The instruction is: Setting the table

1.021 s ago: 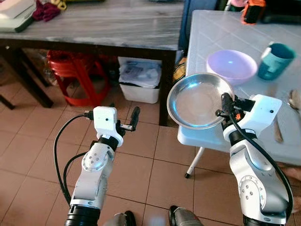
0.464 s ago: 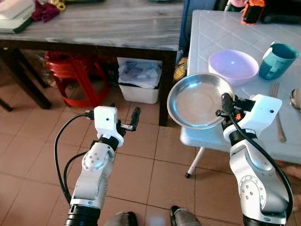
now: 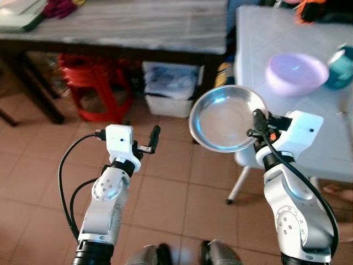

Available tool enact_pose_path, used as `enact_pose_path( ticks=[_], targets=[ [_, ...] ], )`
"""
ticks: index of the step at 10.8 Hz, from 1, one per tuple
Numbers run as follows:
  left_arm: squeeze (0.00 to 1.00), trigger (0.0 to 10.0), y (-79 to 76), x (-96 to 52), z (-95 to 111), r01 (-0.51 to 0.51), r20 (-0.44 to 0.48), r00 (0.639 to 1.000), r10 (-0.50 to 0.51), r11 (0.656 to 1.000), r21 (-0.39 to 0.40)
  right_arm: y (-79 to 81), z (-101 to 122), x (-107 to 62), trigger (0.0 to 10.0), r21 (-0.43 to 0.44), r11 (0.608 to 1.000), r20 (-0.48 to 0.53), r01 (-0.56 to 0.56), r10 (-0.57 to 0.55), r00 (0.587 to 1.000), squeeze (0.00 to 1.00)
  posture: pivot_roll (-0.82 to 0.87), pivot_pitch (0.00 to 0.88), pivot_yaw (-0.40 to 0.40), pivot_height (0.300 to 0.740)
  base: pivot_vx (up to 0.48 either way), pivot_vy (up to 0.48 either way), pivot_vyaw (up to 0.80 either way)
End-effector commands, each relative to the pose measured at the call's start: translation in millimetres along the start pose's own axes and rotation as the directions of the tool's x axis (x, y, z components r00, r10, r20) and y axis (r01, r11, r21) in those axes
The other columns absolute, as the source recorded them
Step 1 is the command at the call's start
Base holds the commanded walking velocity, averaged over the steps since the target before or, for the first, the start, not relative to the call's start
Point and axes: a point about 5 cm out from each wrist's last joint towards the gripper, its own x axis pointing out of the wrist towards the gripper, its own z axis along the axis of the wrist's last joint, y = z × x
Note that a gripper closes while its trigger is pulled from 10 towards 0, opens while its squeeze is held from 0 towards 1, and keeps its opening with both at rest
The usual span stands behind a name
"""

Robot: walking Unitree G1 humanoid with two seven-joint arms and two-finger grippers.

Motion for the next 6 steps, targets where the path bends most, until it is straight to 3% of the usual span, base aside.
enact_pose_path(
  ticks=[1, 6],
  targets=[
    [0.00, 10.0, -2.1, -1.0, -0.9, 0.009, -0.005, 1.000, -0.009, 1.000, 0.008, -2.9, 1.6, -2.2, 10.0, -0.001, 1.000, 0.011, 0.012, -0.012, 1.000, 0.00, -0.21, 0.203, 0.053, 0.740, 0.000, 0.277, 0.00],
    [0.00, 10.0, -4.4, -1.0, -1.4, 0.014, -0.005, 1.000, -0.014, 1.000, 0.008, -2.8, 2.0, -1.9, 10.0, -0.005, 1.000, 0.014, 0.010, -0.010, 1.000, 0.00, -0.21, 0.204, 0.052, 0.740, 0.000, 0.338, 0.00]
  ],
)
